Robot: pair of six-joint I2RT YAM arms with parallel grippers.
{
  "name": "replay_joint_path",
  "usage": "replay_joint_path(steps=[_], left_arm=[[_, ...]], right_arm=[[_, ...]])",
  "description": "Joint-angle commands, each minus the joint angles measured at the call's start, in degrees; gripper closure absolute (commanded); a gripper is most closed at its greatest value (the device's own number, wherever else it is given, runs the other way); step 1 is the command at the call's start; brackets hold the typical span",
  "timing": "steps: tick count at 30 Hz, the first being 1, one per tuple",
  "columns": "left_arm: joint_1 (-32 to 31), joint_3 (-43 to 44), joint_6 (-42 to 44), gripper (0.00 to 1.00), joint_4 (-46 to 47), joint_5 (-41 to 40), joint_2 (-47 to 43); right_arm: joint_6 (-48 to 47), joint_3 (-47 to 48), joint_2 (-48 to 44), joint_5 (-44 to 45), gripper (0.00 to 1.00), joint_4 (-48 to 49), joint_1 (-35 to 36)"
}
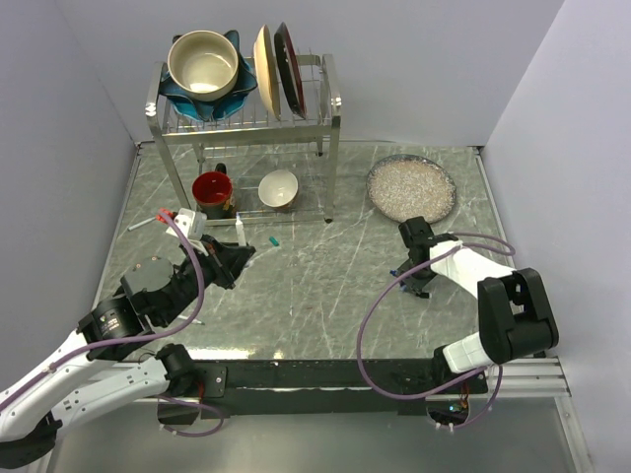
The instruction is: Insert the pens into the pen caps
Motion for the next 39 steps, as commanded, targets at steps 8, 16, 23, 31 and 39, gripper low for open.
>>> replay_joint_path(steps=[8,16,23,31,39], left_arm=[[-0.1,-0.3,-0.3,0.99,1.7,1.0,0.0],[-0.1,4.6,-2.7,0.99,-3.9,9.5,8.9],[-0.2,-11.2,-11.0,0.99,19.9,28.4,12.2],[-0.8,-20.6,-16.9,0.99,39.8,36.8,21.3],[-1.4,-21.0,-19.4,0.99,48.6,40.4,29.1]], right_arm=[[-3.3,-0.8,3.5,1.0,0.9,3.6,-0.7],[-8.8,-1.4,-0.7,-2.2,1.0,4.7,-0.8],[-15.1,-2.9,-15.7,-8.1,1.0,7.8,1.9],[-20.2,-5.4,-33.0,-19.4,1.0,21.8,11.0],[-16.8,-10.7,-41.0,-28.2,1.0,35.8,14.7]])
